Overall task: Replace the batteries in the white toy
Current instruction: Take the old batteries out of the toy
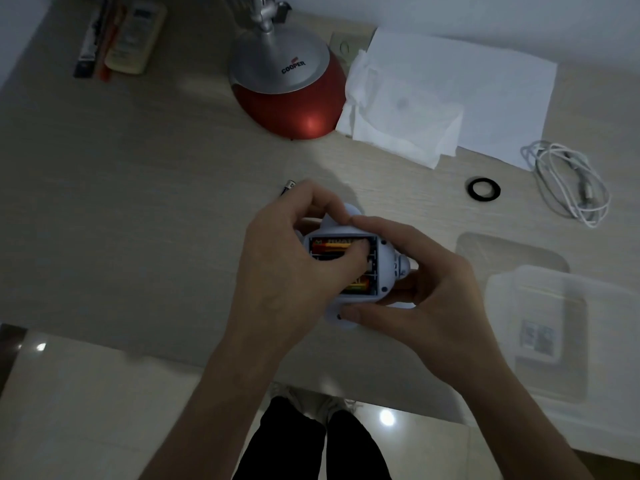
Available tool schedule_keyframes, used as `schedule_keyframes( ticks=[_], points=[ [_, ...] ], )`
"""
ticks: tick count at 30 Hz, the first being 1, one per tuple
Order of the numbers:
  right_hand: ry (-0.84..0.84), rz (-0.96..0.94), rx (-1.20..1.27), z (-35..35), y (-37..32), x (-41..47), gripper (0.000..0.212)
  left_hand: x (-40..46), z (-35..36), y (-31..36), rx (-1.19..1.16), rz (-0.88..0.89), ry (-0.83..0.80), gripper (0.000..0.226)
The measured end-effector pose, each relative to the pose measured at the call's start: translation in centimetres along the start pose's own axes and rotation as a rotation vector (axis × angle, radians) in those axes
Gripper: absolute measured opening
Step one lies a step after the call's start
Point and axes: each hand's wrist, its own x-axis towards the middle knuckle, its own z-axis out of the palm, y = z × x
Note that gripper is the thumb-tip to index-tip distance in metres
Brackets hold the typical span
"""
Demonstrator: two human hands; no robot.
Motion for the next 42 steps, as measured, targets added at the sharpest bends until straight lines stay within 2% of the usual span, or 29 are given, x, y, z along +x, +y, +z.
schedule_keyframes(
  ticks=[16,29,34,42],
  points=[
    [0.056,-0.058,-0.161,0.5,0.4,0.0,0.073,-0.4,0.4,-0.2,0.066,-0.021,0.017,0.025],
    [0.051,-0.062,-0.078,0.6,0.3,-0.1,0.071,-0.4,0.3,-0.4,0.076,0.018,0.001,0.024],
    [0.033,-0.024,-0.075,0.3,0.7,-0.1,0.081,-0.4,0.1,-0.3,0.038,0.006,0.001,0.024],
    [-0.002,0.044,0.009,0.3,0.2,-0.2,0.074,-1.0,-0.5,-0.4,-0.043,0.077,0.029,0.019]
  ],
)
